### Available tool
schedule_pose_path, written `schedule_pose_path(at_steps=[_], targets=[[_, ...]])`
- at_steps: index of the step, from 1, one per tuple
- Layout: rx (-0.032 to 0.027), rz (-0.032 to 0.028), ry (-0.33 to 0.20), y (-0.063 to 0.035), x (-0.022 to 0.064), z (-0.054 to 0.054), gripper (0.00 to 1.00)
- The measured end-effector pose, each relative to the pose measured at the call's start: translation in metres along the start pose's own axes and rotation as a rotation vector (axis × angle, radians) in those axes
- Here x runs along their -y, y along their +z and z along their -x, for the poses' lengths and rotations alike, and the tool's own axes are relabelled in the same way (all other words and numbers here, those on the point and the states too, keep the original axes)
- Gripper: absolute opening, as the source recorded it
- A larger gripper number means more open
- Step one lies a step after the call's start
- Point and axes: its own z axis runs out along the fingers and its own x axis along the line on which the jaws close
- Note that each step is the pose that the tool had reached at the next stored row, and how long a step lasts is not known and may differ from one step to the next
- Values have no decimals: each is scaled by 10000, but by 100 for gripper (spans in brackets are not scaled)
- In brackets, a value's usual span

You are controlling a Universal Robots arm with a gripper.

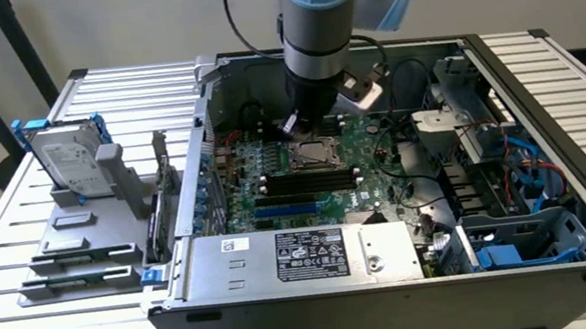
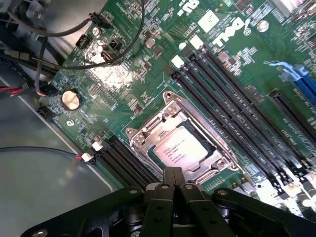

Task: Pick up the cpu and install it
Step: 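Install the first cpu locking lever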

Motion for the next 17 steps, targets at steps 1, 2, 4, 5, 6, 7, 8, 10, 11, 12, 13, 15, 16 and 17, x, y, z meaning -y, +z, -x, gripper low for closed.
schedule_pose_path(at_steps=[1,2,4,5,6,7,8,10,11,12,13,15,16,17], targets=[[1,2,2,-9,-5,17,11],[3,4,1,-19,-9,35,11],[5,5,0,-36,-16,71,11],[5,6,1,-45,-20,90,11],[5,5,1,-54,-23,110,11],[6,5,0,-64,-27,130,11],[5,5,0,-74,-31,152,11],[6,5,0,-95,-42,193,11],[6,5,0,-107,-47,215,11],[5,5,0,-118,-53,237,11],[6,5,0,-130,-60,260,11],[5,5,0,-165,-81,302,11],[4,5,1,-192,-93,319,11],[5,5,0,-228,-106,333,11]])
